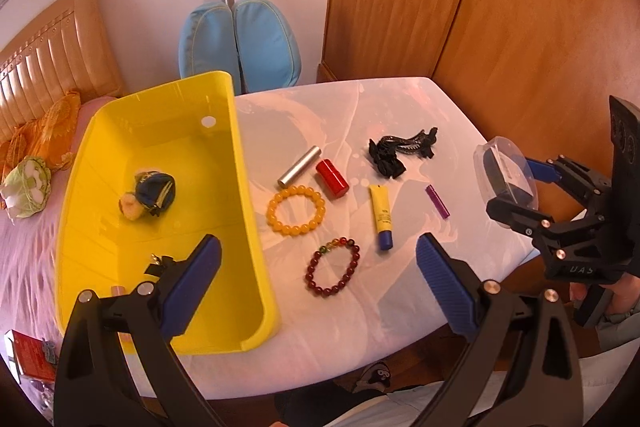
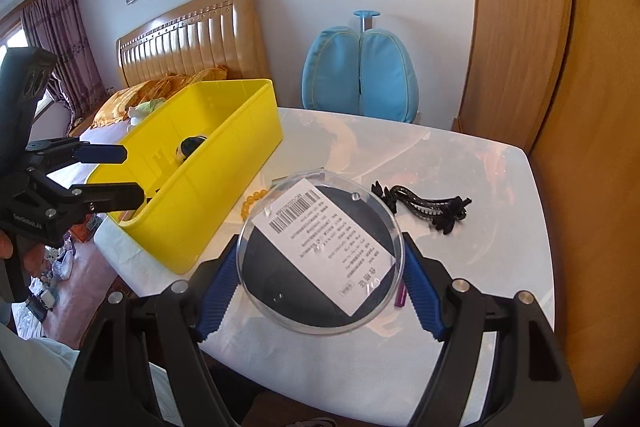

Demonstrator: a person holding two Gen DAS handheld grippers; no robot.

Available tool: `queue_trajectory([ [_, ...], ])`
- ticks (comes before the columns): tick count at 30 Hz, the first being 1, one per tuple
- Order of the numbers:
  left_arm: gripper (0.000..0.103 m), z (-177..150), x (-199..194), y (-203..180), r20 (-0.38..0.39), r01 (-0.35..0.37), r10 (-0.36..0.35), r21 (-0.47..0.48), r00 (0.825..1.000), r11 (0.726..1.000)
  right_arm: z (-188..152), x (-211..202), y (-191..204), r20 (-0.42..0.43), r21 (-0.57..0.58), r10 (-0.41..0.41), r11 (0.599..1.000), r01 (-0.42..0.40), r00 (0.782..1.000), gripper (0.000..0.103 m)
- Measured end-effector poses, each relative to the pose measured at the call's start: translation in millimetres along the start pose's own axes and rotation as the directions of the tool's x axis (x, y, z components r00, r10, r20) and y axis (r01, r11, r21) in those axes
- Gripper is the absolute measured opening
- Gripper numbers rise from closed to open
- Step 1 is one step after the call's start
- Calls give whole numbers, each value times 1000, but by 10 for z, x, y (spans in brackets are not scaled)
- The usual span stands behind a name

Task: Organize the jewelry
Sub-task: 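Carry the clear round case with the right gripper into the bin and release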

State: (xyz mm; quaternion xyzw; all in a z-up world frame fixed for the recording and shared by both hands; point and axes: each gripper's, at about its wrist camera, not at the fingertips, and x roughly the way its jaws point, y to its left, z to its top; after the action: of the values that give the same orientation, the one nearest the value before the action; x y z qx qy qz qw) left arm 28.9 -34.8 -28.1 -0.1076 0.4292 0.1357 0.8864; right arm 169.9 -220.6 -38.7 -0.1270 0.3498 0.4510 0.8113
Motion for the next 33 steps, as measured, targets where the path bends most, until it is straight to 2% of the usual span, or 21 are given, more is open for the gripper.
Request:
queue_trajectory([
  [5, 95, 144, 3, 531, 49, -16, 17, -9, 999, 1000, 283, 280, 327, -7, -19, 4, 1000, -4, 1000, 77],
  [11, 95, 368, -55, 1722, 76, -91, 95, -56, 993, 994, 813, 932, 986, -61, -53, 65, 996, -68, 996, 77],
  [15, 95, 532, 61, 2476, 43, -146, 149, -70, 988, 987, 1223, 1473, 1402, -121, -65, 95, 993, -103, 988, 77],
  [18, 95, 584, 191, 2849, 27, -124, 127, -85, 992, 989, 1482, 1888, 1684, -169, -73, 104, 990, -117, 980, 77],
  [22, 95, 565, 458, 3129, -16, -65, 64, -98, 998, 993, 1719, 2490, 1894, -252, -75, 92, 991, -114, 963, 77],
  [27, 95, 650, 706, 3289, -19, 11, -13, -98, 1000, 995, 1814, 3104, 1898, -341, -28, 34, 999, -46, 939, 77],
  [30, 95, 695, 778, 3317, -13, 44, -45, -86, 999, 995, 1754, 3376, 1845, -418, -12, -32, 999, 30, 908, 77],
  [33, 95, 683, 808, 3350, -9, 79, -80, -93, 997, 993, 1691, 3519, 1788, -461, 18, -62, 997, 79, 885, 77],
])
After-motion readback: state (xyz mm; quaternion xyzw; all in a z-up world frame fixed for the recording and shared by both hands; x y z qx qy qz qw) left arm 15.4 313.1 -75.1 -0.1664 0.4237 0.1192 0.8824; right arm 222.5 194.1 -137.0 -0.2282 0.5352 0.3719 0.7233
